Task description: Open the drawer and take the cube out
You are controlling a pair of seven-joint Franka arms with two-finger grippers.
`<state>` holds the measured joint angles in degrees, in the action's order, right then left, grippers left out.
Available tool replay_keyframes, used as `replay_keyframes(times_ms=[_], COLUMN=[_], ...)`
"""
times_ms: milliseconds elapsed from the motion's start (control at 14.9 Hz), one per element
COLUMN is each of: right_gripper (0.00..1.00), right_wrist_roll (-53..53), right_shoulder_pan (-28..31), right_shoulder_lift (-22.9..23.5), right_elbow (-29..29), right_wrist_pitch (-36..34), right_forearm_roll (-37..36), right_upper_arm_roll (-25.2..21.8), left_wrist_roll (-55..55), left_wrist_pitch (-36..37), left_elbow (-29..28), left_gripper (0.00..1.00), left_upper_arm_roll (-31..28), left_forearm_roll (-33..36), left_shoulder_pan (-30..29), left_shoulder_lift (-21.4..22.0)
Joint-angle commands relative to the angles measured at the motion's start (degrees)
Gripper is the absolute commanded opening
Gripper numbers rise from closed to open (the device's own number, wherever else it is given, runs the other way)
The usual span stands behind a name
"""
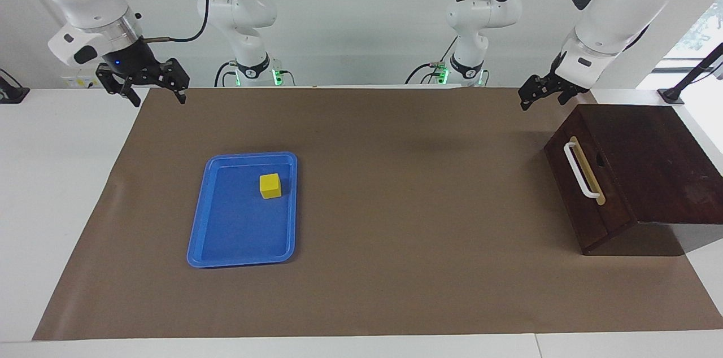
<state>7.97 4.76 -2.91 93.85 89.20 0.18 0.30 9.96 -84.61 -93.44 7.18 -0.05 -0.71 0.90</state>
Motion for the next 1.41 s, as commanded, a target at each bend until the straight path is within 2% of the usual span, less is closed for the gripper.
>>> replay_keyframes(times_ms=[0, 201, 401, 1338], right_gripper=[1.00, 1.00, 1.00, 1.00], right_wrist_roll=[-0.94, -0.94, -1.02, -1.02], right_shoulder_pan=[1.04, 1.04, 0.60, 0.78], right_shoulder_lift=[-0.43, -0.51, -0.60, -0.78], right_elbow=[0.72, 0.63, 0.63, 0.72], right_wrist_pitch=[0.53, 0.44, 0.36, 0.53], right_forearm_roll=[-1.24, -1.33, -1.33, -1.33], right_upper_arm_roll=[1.02, 0.93, 1.02, 0.93], left_wrist_roll=[-2.31, -3.27, -6.18, -6.36], left_wrist_pitch=[1.99, 1.64, 1.21, -0.38], left_elbow=[1.41, 1.16, 1.15, 0.54], left_gripper=[1.00, 1.00, 1.00, 1.00], left_upper_arm_roll=[-1.99, -5.06, -5.15, -5.86], left_forearm_roll=[-0.57, -0.83, -0.83, -0.92], left_shoulder_pan=[1.76, 3.61, 3.43, 3.70], left_shoulder_lift=[0.32, 0.33, 0.42, 0.33])
